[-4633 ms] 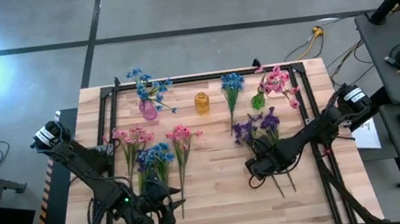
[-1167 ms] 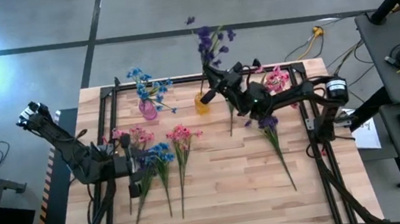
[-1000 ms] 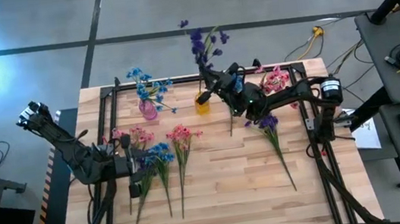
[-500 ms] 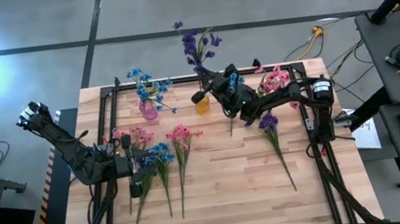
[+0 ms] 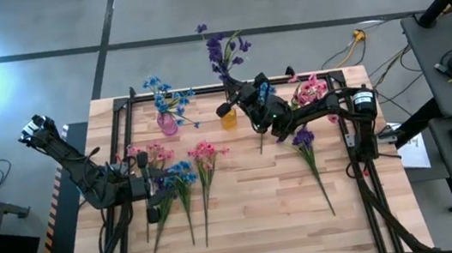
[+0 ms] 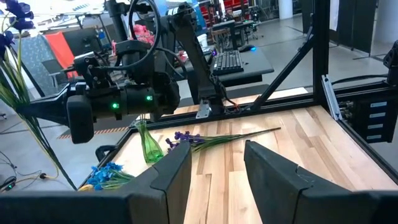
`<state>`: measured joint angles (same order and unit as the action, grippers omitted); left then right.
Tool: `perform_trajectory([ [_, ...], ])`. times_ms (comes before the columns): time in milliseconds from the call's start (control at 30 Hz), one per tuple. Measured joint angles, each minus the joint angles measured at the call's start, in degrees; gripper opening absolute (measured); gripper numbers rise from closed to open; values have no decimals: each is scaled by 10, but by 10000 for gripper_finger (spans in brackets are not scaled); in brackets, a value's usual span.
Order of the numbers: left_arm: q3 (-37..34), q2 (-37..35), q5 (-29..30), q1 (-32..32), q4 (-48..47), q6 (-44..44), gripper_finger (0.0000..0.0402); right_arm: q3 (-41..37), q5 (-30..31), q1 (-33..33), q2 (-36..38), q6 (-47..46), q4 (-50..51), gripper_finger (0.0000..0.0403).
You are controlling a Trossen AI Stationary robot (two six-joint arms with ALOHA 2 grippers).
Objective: Sort flowers into vase by color
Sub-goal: Put the middle violet flowers into the yellow vase
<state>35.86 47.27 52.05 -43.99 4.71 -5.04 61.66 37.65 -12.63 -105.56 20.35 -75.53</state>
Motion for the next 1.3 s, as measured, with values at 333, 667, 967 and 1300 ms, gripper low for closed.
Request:
perform_trajectory([
  [333, 0, 0, 1, 0, 0, 0, 135, 0, 0, 0, 14, 27, -2, 13],
  [667, 0, 0, 2, 0, 0, 0, 135, 1, -1, 19, 19, 27, 0, 13],
  [967, 0, 0, 30, 0, 0, 0, 135, 1, -1, 23, 19, 14, 20, 13],
  [1300, 0, 0, 30, 0, 0, 0, 135, 1, -1, 21, 19, -3, 39, 13],
])
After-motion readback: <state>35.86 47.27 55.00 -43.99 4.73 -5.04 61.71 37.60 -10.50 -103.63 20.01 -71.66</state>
